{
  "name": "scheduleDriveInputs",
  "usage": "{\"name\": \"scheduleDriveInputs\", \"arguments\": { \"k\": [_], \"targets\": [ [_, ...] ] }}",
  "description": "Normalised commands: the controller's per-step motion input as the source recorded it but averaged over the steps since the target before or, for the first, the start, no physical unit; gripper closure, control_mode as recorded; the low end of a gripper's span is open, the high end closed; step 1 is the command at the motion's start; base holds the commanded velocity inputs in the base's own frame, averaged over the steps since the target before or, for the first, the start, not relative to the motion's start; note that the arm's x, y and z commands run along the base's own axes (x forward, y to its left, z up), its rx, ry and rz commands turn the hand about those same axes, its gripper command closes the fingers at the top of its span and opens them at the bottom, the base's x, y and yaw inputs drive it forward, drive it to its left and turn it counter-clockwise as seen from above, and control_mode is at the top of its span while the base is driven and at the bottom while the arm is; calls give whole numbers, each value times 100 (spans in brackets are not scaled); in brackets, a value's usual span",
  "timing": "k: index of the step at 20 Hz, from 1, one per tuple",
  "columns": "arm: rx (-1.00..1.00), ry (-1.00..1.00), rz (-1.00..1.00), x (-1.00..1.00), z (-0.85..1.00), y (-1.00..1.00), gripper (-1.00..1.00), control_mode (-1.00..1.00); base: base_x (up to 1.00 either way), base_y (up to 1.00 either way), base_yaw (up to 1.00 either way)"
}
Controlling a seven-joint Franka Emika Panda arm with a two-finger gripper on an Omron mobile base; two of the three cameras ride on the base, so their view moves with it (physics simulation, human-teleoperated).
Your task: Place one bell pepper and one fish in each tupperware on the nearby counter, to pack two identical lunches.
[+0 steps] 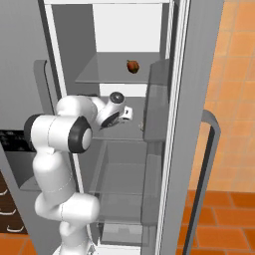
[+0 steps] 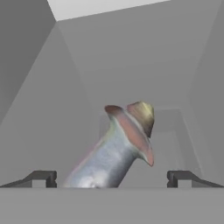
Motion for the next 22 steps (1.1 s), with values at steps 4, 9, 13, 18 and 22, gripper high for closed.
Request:
{"name": "scheduleDriveInputs", "arguments": {
  "k": [4, 9, 13, 18, 22],
  "targets": [
    [0, -1, -9, 20, -36, 10, -100, -100, 0, 0, 0],
    [-2, 0, -12, 5, -59, 0, -100, -100, 0, 0, 0],
    [-1, 4, -8, 0, -19, -32, -100, -100, 0, 0, 0],
    [0, 27, 0, 0, 1, -86, -100, -100, 0, 0, 0],
    [0, 12, 2, 1, 3, 1, -100, -100, 0, 0, 0]
  ]
}}
